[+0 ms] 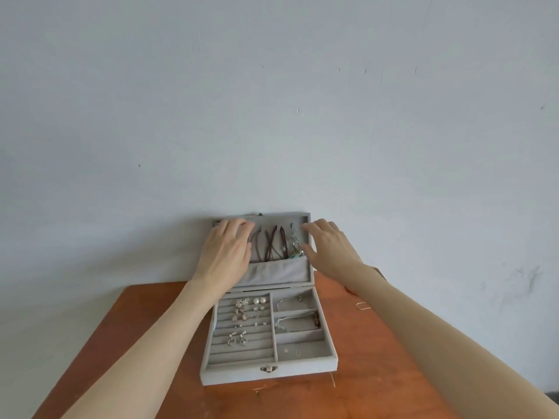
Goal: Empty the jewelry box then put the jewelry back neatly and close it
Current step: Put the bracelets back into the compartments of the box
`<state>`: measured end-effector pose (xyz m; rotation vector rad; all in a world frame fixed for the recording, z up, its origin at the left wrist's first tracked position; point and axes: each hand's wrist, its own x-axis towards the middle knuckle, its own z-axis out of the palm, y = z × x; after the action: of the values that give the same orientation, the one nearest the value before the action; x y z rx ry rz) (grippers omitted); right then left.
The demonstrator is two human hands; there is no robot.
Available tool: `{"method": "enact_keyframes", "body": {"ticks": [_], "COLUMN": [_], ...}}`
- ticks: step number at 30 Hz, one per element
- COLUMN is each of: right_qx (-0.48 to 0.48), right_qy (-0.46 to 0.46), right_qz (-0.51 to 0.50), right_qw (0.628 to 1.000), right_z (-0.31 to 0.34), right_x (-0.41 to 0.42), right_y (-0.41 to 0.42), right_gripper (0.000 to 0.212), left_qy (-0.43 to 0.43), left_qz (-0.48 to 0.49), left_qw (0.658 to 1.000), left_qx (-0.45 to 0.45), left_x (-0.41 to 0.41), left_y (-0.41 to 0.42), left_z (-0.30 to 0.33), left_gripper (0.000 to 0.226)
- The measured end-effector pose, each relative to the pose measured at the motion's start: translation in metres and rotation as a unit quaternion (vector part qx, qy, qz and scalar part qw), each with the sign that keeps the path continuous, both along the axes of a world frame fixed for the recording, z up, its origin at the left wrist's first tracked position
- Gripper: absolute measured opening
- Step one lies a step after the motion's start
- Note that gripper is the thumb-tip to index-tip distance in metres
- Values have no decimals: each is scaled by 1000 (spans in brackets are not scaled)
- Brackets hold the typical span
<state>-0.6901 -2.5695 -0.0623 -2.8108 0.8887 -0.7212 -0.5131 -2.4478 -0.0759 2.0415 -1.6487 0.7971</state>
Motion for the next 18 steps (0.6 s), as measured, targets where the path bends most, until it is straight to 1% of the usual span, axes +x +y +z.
{"method": "enact_keyframes", "body": {"ticks": [3, 5, 10, 14, 16, 18], "right_qx": [-18, -44, -78, -122, -133, -142], "right_qy": [-36, -38, 9, 41, 20, -35], "right_qz": [-5, -12, -18, -37, -36, -22], "right_qw": [999, 998, 997, 991, 990, 989], "right_z": [10, 12, 8, 11, 12, 14], "right_x": [27, 41, 57, 61, 59, 50], "right_y": [-6, -10, -15, -15, -10, -2], "right_gripper": [39, 39, 37, 33, 30, 22], "left_qy": [5, 16, 19, -2, -7, -7], "left_qz": [9, 9, 0, 6, 5, -4], "left_qw": [1000, 1000, 1000, 1000, 1000, 1000], "left_qx": [-7, -8, -1, 10, 4, -15], "left_x": [15, 23, 29, 33, 31, 25], "left_y": [-4, -8, -13, -14, -10, -1], "left_z": [5, 6, 8, 12, 14, 18], "left_gripper": [38, 37, 35, 35, 33, 30]}}
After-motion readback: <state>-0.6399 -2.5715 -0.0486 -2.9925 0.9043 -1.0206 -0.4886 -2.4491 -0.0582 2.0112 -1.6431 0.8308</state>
